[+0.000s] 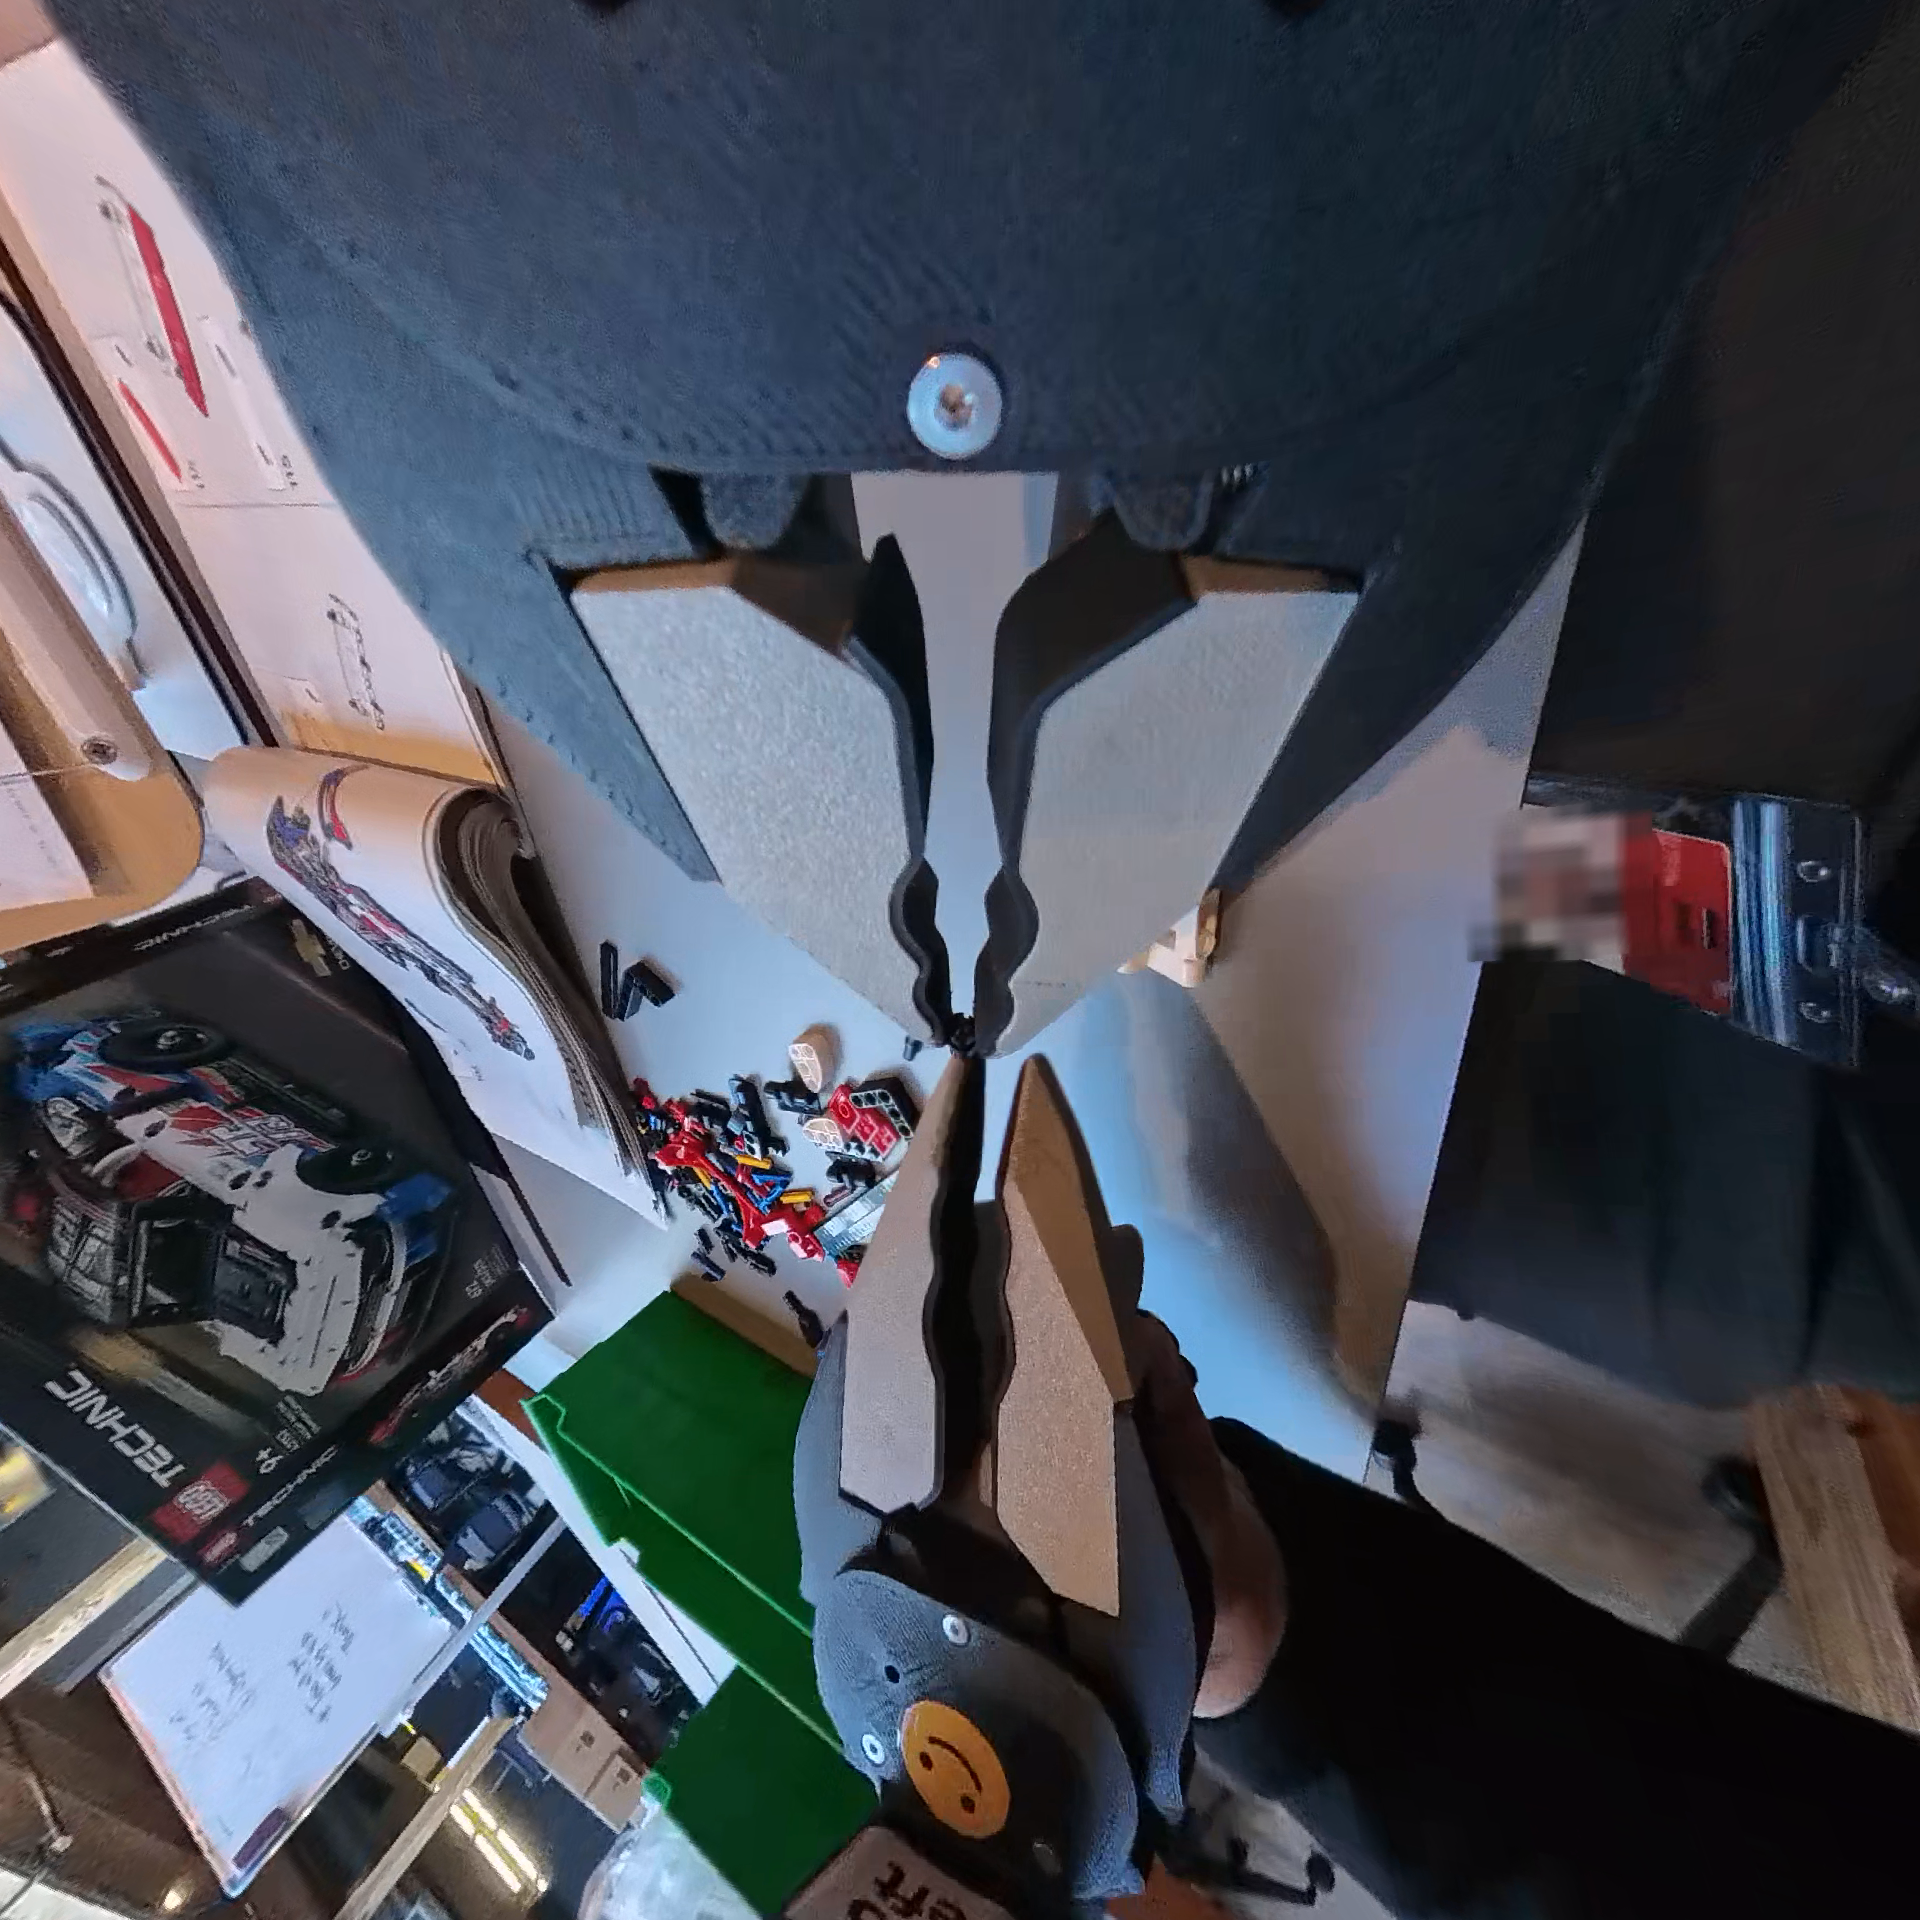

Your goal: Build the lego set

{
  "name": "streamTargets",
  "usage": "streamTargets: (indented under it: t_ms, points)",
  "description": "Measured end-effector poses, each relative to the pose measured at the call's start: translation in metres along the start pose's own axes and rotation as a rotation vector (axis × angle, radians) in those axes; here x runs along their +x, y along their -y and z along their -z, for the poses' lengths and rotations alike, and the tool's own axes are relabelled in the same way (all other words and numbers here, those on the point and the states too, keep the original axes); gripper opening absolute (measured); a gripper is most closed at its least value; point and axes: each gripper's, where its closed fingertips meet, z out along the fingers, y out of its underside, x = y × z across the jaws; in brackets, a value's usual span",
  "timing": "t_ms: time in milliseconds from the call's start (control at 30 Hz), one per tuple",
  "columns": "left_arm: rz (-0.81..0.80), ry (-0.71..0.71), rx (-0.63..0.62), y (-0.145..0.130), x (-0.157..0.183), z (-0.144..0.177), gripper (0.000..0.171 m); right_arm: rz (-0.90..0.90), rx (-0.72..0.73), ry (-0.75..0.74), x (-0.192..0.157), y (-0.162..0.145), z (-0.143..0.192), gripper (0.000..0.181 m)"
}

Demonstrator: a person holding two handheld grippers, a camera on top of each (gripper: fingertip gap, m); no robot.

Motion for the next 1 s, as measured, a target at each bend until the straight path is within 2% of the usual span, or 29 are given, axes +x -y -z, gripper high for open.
streamTargets:
  t_ms: [467,1000]
  points:
    - [-0.072,0.013,-0.009,-0.023,0.002,-0.005,0.002,0.032,-0.006,0.053,-0.017,-0.012,-0.014,0.002]
    - [-0.141,0.041,0.023,-0.012,0.008,-0.004,0.000,0.037,0.026,0.047,-0.018,-0.004,-0.007,0.002]
